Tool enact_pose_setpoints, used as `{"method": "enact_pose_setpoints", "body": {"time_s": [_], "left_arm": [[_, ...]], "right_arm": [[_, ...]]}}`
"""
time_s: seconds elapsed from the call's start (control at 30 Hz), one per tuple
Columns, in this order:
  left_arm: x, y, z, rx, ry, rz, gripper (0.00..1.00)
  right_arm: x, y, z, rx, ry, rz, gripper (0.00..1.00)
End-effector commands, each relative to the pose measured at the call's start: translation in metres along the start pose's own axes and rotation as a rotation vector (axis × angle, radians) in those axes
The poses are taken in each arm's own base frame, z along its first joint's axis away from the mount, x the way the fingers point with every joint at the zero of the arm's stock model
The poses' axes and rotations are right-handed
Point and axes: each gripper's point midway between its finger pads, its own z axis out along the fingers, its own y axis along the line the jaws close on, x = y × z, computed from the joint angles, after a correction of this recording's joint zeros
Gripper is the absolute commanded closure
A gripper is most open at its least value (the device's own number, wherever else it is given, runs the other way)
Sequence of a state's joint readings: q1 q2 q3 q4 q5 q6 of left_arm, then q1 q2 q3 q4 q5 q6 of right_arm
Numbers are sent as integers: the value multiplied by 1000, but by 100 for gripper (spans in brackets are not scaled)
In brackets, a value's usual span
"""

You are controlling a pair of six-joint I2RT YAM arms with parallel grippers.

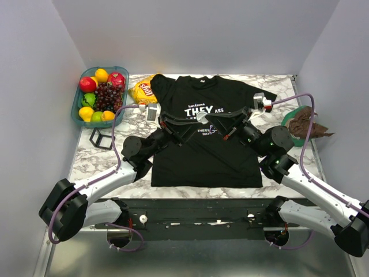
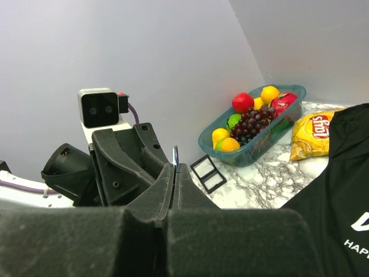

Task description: Pin the brooch onto the clothing

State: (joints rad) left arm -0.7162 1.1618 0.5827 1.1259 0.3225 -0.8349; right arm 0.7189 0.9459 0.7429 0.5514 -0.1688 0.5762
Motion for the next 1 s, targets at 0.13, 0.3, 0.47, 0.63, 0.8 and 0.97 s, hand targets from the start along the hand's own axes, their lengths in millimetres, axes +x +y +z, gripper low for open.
{"method": "enact_pose_setpoints", "body": {"time_s": [0.13, 0.3, 0.47, 0.63, 0.8, 0.97], "left_arm": [[-7, -10, 8, 34, -16, 34, 85], [-7, -9, 9, 27, -21, 35, 92], [-8, -11, 11, 37, -21, 38, 93], [-9, -11, 12, 37, -27, 42, 91], [-8, -9, 14, 34, -24, 37, 91], [-9, -11, 17, 47, -30, 31, 90]], "right_arm": [[-2, 0, -1, 1, -24, 0, 99], [2, -3, -2, 9, -13, 1, 99], [14, -10, -3, 27, 13, 12, 99], [24, -14, -8, 35, 33, 29, 99], [29, -17, -11, 44, 44, 36, 99], [32, -18, -12, 43, 51, 40, 99]]}}
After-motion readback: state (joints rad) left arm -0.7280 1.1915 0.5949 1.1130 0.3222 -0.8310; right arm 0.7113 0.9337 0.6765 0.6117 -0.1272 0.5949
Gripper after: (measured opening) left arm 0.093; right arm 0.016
